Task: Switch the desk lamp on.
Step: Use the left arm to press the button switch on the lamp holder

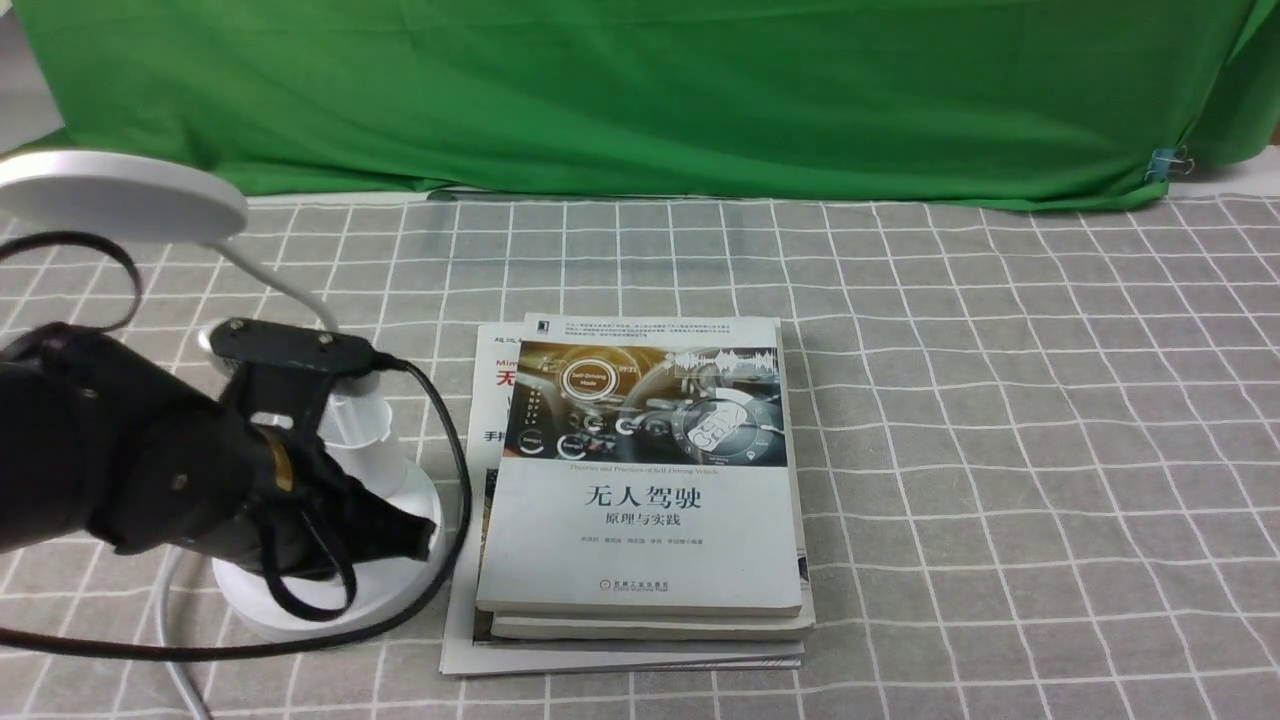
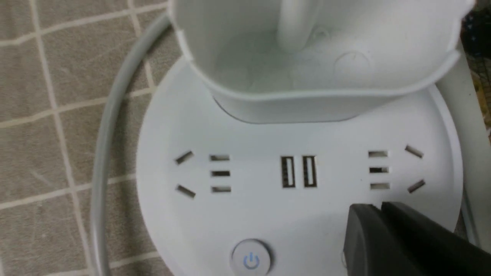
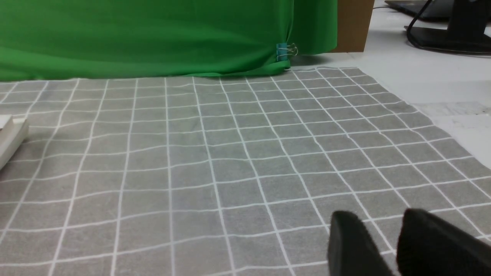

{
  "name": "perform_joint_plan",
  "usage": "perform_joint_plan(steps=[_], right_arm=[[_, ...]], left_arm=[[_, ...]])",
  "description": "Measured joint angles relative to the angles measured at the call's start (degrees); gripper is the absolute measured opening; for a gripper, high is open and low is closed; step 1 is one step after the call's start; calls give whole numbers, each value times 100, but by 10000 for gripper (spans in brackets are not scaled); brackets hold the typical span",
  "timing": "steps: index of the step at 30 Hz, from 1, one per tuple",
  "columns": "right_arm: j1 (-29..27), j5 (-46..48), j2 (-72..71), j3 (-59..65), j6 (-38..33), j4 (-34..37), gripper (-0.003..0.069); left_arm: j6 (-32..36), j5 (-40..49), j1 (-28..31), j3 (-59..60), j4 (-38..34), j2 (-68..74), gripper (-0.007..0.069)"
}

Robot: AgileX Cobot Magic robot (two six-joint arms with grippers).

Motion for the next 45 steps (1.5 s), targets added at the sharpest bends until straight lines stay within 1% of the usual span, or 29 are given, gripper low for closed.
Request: perform_joint_plan(steps=[5, 8, 15, 45], right_arm=[[0, 0, 0, 0, 0, 0, 245], [0, 0, 0, 0, 0, 0, 245], [0, 0, 0, 0, 0, 0, 245], [0, 0, 0, 0, 0, 0, 245]], left_arm=[[-27, 129, 159, 20, 28, -121, 19], [-19, 54, 181, 158, -61, -121, 19], [221, -192, 181, 383, -493, -33, 19], [278, -347, 181, 365, -517, 161, 19]])
